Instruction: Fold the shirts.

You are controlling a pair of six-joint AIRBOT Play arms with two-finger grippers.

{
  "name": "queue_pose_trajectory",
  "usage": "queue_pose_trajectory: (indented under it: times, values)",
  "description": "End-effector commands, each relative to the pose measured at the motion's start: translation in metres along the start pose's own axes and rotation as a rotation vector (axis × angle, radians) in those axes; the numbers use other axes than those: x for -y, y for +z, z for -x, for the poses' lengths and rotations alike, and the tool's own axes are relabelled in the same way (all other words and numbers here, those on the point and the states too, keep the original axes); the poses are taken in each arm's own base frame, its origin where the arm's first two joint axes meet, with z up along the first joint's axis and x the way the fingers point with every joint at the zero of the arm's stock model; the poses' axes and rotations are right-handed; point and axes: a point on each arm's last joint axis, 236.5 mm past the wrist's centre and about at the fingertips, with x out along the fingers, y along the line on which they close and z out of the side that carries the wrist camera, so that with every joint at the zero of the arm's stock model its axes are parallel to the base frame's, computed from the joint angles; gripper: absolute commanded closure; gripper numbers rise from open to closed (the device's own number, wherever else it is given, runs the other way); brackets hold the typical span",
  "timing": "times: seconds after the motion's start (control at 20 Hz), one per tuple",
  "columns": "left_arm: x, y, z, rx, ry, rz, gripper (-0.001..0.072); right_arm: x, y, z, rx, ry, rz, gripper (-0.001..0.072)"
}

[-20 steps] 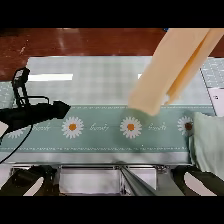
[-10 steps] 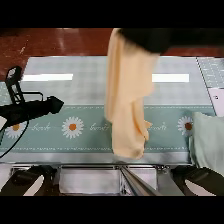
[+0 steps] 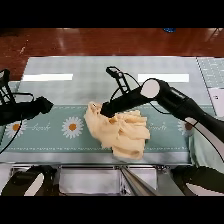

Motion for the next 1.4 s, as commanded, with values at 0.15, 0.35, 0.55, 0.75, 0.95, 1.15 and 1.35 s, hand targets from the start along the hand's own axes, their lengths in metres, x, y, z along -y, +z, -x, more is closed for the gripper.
queue_pose_trajectory:
  times: [0.15,0.35,0.55,0.75,0.95,1.15,1.35]
  values:
    - [0.025,-0.040,-0.007,-0.182,-0.103,0.038,0.0199,0.186,0.036,0.170,0.262,-0.451,-0.273,0.0297]
    - [0.028,-0.117,-0.035,-0.468,-0.170,0.072,0.0198,0.278,-0.070,0.222,0.242,-0.562,-0.620,0.0304]
    - [-0.001,-0.154,-0.051,-0.568,-0.123,0.163,0.0199,0.279,-0.145,0.185,0.204,-0.480,-0.750,0.0304]
    - [0.018,-0.152,-0.070,-0.542,-0.234,0.289,0.0198,0.262,-0.161,0.148,0.195,-0.395,-0.783,0.0304]
    - [0.022,-0.140,-0.095,-0.479,-0.229,0.318,0.0199,0.254,-0.161,0.138,0.173,-0.376,-0.766,0.0304]
    - [0.028,-0.165,-0.100,-0.583,-0.231,0.292,0.0199,0.249,-0.169,0.136,0.132,-0.368,-0.762,0.0304]
    - [0.052,-0.174,-0.103,-0.626,-0.338,0.248,0.0528,0.218,-0.188,0.126,-0.003,-0.276,-0.755,0.0304]
